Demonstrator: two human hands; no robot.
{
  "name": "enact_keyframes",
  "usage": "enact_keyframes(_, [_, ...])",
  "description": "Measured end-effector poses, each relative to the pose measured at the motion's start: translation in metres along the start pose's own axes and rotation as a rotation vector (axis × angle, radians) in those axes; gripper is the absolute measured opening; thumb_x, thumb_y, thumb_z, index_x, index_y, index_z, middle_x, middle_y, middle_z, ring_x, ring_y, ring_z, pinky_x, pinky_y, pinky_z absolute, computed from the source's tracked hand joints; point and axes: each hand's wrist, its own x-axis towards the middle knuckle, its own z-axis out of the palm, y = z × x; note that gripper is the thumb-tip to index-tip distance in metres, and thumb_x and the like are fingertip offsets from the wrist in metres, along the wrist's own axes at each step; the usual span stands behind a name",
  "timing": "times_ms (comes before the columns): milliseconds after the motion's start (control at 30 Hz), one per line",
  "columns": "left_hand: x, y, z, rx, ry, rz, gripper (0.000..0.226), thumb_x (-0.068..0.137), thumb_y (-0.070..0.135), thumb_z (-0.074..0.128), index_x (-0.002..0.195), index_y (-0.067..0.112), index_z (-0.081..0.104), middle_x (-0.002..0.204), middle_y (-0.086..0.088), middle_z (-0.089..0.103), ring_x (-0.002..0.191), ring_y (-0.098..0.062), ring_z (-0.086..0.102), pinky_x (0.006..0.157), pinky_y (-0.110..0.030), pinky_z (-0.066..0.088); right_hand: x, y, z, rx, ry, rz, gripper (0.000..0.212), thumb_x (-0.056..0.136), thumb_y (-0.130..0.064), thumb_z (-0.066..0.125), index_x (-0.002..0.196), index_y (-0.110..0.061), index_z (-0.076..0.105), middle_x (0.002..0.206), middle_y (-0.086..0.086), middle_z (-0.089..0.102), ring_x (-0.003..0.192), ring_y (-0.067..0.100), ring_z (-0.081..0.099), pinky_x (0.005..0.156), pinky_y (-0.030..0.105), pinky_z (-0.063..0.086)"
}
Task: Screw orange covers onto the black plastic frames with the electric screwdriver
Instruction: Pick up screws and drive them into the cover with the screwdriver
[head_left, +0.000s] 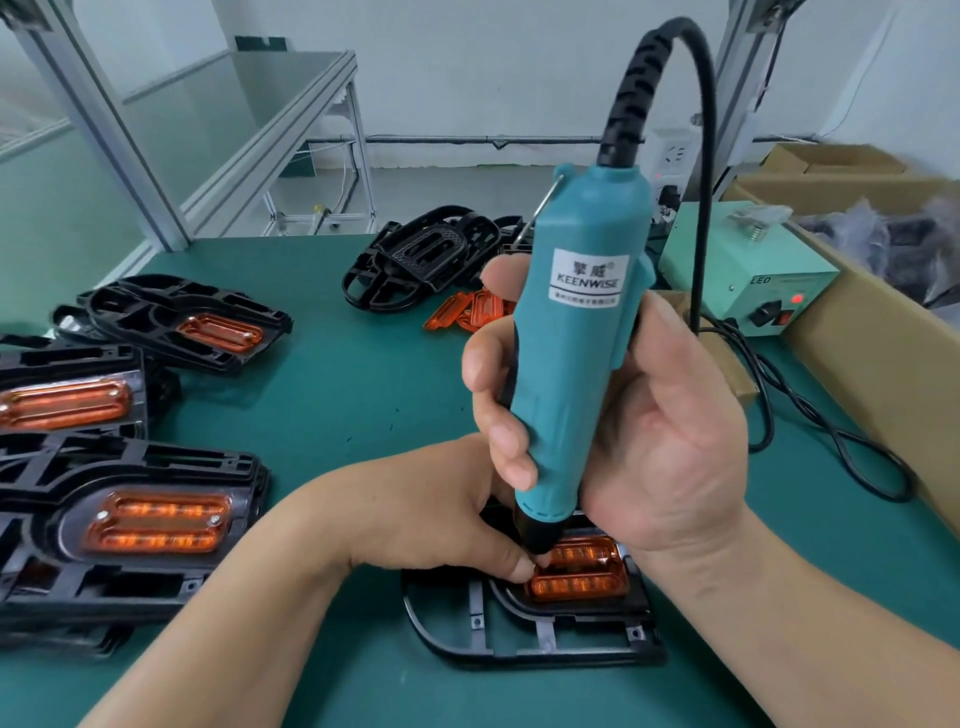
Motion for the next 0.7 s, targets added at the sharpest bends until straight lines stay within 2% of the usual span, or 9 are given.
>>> enact_keyframes(267, [0.0007,0.0001,0.0009,0.023,0.016,-0.013,0.019,0.091,0.016,0.081,0.109,0.018,0.075,0.108,0.015,0.075,0.102,0.005,0.067,0.086,-0.005,0.045,0.002,0.0002,0.0032,-0.005,0.015,-0.004,0.064,0.098,-0.054,0.06,0.137,-0.003,0.057,0.105,0.019,0.061,0.067,0.026,0.049,0.052,0.037,0.04])
enact_keyframes(400, [-0.0001,0.0024,0.0014,0.016,0.017,-0.008,0.019,0.091,0.016,0.081,0.104,0.027,0.074,0.101,0.026,0.073,0.097,0.011,0.066,0.082,-0.002,0.043,0.0003,0.005,0.0046,0.011,0.04,0.033,0.066,0.094,-0.065,0.06,0.122,-0.005,0.065,0.098,0.012,0.063,0.066,0.021,0.053,0.05,0.033,0.043])
enact_keyframes(500, [0.0001,0.0017,0.001,0.026,0.023,-0.008,0.023,0.09,0.017,0.082,0.112,0.022,0.074,0.108,0.019,0.074,0.1,0.006,0.067,0.084,-0.003,0.044,-0.0001,0.0065,0.0051,0.019,0.049,0.03,0.068,0.092,-0.069,0.058,0.114,-0.005,0.066,0.095,0.011,0.064,0.061,0.02,0.055,0.049,0.031,0.044])
enact_keyframes(600, [0.001,0.0015,0.0008,0.03,0.018,0.006,0.023,0.09,0.016,0.082,0.112,0.018,0.075,0.111,0.015,0.074,0.103,0.003,0.067,0.087,-0.006,0.046,0.0003,0.0048,0.0048,-0.03,0.046,-0.004,0.075,0.089,-0.072,0.058,0.119,-0.003,0.064,0.099,0.016,0.063,0.058,0.023,0.054,0.05,0.032,0.045])
enact_keyframes(700, [0.0019,0.0008,0.0009,0.039,0.019,0.017,0.018,0.09,0.015,0.081,0.108,0.015,0.076,0.108,0.012,0.075,0.102,0.0,0.068,0.091,-0.012,0.049,-0.0006,0.0025,0.0042,-0.136,0.062,-0.039,0.071,0.082,-0.064,0.074,0.116,-0.003,0.062,0.096,0.017,0.064,0.055,0.021,0.056,0.05,0.03,0.045])
